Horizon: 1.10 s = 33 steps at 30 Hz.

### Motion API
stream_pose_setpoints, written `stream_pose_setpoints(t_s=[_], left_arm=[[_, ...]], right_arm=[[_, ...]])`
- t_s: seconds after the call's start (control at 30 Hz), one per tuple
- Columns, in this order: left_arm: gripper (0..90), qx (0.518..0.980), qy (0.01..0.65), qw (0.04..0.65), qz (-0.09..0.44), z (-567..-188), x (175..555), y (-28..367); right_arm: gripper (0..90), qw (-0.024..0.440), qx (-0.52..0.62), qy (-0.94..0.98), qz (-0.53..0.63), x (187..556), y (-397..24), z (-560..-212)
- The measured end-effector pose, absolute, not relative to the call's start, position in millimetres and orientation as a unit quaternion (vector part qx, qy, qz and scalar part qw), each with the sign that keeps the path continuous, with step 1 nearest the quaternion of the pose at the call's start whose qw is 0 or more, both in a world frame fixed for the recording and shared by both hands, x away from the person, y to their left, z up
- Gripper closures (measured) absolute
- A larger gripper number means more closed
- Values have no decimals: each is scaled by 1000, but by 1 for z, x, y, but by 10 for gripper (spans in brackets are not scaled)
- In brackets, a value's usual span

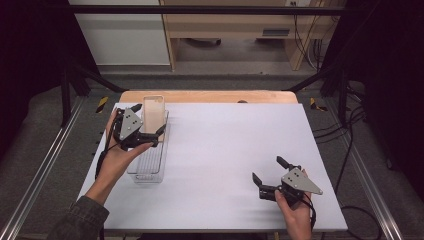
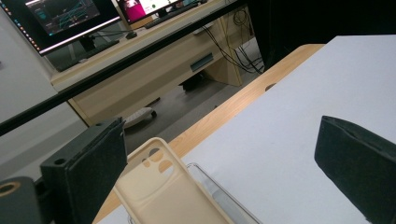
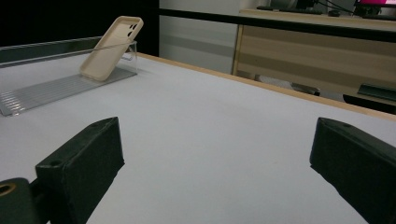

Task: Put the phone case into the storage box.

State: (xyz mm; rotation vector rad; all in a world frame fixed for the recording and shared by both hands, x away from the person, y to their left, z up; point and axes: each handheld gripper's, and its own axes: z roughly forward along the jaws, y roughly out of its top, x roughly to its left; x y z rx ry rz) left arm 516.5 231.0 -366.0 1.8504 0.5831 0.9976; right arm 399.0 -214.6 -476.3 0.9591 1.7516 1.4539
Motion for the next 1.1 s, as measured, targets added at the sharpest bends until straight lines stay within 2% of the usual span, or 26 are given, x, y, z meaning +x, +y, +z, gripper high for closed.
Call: stream_pose_setpoints(t_s=[0.53, 1.1], left_arm=[[25, 748, 221, 464, 420, -365, 497, 228], [13, 715, 241, 525, 394, -368, 477, 255]], right_arm=[[28, 331, 367, 670, 554, 399, -215, -476], [27, 332, 366, 670, 554, 399, -215, -477]])
